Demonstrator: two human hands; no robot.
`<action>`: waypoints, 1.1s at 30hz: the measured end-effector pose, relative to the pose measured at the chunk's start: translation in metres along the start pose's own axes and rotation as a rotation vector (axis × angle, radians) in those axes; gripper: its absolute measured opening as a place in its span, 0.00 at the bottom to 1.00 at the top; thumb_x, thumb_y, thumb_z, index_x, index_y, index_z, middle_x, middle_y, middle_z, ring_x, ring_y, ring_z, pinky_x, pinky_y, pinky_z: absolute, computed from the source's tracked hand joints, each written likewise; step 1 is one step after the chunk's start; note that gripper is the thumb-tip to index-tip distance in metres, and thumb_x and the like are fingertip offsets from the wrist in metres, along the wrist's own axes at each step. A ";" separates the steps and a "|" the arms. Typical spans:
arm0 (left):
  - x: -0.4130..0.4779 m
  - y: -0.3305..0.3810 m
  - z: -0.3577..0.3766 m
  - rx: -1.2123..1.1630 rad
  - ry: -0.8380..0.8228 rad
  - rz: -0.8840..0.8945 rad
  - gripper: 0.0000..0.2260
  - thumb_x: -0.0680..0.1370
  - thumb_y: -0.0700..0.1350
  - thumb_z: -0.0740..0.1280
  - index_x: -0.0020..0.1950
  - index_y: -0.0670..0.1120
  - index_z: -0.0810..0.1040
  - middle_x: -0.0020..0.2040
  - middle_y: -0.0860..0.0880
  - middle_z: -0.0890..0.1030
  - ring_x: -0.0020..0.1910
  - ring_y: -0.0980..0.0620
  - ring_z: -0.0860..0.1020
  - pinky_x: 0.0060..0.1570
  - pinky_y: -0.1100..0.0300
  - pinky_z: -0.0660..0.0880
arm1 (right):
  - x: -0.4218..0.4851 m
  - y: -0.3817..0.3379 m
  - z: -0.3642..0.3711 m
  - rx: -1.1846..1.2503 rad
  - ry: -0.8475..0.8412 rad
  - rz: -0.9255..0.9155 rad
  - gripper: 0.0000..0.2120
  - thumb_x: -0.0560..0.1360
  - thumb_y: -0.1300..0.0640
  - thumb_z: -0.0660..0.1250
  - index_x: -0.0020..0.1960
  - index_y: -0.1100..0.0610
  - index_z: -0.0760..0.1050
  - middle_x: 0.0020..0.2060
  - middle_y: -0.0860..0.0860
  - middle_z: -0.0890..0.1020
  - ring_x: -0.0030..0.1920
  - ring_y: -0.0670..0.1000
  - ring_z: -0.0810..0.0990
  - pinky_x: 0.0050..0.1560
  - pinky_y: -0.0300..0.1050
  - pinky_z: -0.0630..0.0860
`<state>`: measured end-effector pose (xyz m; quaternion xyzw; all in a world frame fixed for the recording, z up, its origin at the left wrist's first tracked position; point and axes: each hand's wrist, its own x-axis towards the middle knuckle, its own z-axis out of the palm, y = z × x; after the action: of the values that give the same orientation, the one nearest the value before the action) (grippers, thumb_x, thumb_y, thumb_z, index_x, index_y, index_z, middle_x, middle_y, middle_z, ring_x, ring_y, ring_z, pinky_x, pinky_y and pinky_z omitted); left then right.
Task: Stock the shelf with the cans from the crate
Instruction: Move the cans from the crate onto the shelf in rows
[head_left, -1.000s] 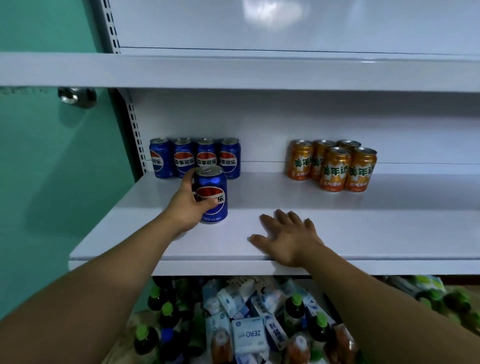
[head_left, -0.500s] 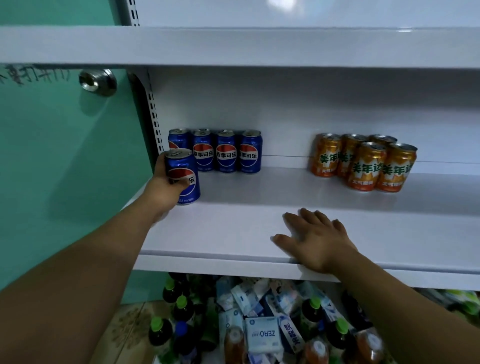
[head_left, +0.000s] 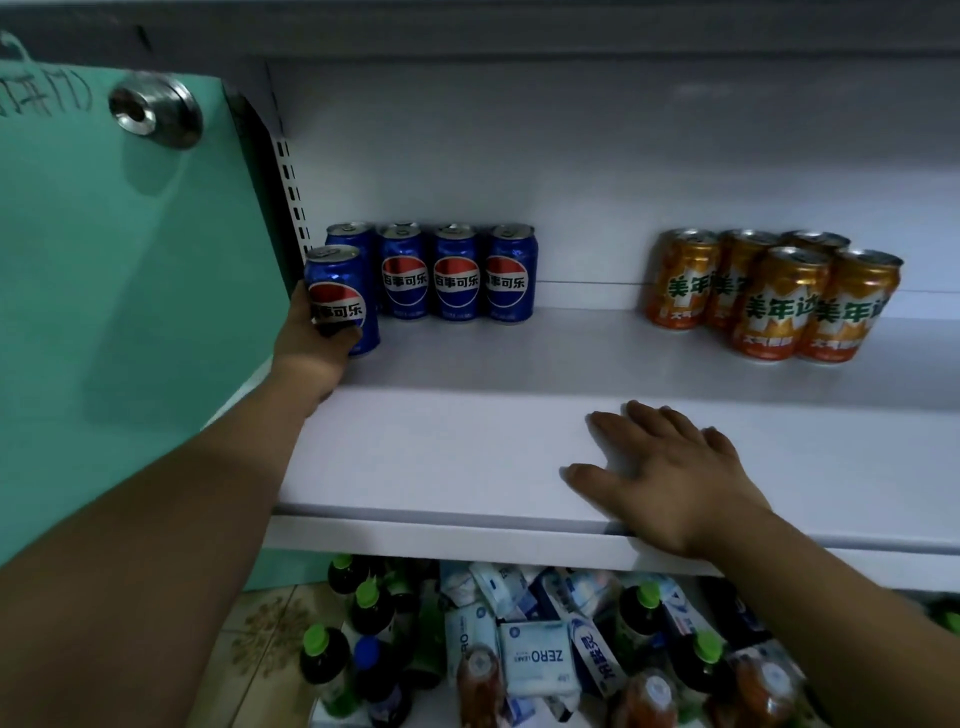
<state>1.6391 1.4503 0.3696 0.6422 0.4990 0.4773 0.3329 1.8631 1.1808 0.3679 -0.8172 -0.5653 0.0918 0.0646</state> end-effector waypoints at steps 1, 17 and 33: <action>0.000 -0.002 0.001 0.023 0.014 0.004 0.31 0.73 0.35 0.68 0.74 0.49 0.63 0.65 0.47 0.76 0.61 0.48 0.75 0.58 0.59 0.70 | 0.000 0.000 0.000 0.002 0.003 0.001 0.34 0.73 0.28 0.48 0.76 0.39 0.51 0.78 0.47 0.50 0.77 0.50 0.46 0.74 0.57 0.47; 0.026 -0.007 0.017 0.276 0.022 -0.067 0.29 0.77 0.43 0.65 0.76 0.47 0.58 0.68 0.43 0.74 0.65 0.40 0.72 0.65 0.50 0.68 | -0.002 -0.001 -0.001 0.007 0.030 -0.011 0.32 0.74 0.29 0.49 0.75 0.40 0.52 0.77 0.45 0.52 0.76 0.50 0.48 0.73 0.55 0.48; -0.100 0.050 -0.002 0.493 -0.438 -0.048 0.35 0.76 0.56 0.66 0.78 0.50 0.54 0.76 0.46 0.61 0.71 0.45 0.65 0.70 0.54 0.63 | -0.036 0.006 -0.015 0.005 0.037 -0.026 0.33 0.74 0.30 0.55 0.72 0.48 0.64 0.71 0.49 0.69 0.69 0.52 0.66 0.68 0.51 0.64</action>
<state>1.6484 1.3406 0.3879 0.7790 0.5309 0.1846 0.2779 1.8596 1.1451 0.3838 -0.8113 -0.5741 0.0773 0.0786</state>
